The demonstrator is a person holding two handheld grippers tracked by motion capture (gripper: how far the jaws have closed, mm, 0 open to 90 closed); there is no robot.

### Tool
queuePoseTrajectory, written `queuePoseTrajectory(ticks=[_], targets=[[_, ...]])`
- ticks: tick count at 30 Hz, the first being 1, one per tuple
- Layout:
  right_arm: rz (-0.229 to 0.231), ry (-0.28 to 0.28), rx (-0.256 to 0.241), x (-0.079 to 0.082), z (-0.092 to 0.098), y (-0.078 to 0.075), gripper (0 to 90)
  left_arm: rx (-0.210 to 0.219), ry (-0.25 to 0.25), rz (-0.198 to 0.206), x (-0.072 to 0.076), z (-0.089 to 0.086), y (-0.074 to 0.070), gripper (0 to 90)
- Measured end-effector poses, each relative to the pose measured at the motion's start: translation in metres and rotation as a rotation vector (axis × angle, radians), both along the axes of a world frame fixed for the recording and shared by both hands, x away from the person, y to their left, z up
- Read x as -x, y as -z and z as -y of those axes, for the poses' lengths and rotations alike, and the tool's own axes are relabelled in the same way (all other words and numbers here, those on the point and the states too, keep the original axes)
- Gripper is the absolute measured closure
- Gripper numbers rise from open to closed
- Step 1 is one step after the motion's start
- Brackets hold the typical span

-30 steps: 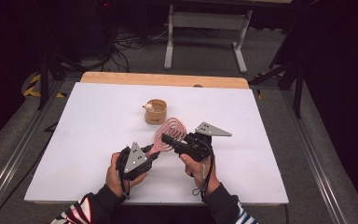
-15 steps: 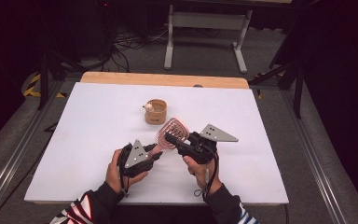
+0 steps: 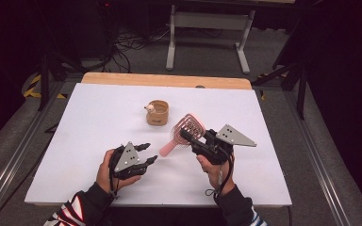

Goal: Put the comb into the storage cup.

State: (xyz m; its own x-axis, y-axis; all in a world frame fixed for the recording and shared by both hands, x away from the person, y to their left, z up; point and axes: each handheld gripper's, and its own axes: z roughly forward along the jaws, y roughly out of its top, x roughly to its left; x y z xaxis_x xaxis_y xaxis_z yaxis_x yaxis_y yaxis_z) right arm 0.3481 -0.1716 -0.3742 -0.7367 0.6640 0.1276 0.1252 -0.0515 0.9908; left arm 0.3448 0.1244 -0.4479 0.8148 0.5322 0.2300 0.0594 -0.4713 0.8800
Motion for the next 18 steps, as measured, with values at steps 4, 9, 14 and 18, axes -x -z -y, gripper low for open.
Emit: queuePoseTrajectory(ticks=[4,9,14,18], targets=[[0.038,0.025,0.019,0.004,0.001,-0.001,62.7,-0.031,0.006,0.002,-0.003,-0.009,0.000,43.4],[0.048,0.046,0.024,0.005,0.006,-0.004,62.7,-0.015,0.013,-0.009,-0.004,-0.022,-0.002,37.4],[0.042,0.060,0.014,0.003,0.011,-0.005,62.7,-0.016,0.015,-0.014,-0.002,-0.029,-0.004,32.1],[0.051,0.079,0.018,0.003,0.017,-0.007,62.7,-0.015,0.005,-0.014,-0.002,-0.034,-0.004,27.5]])
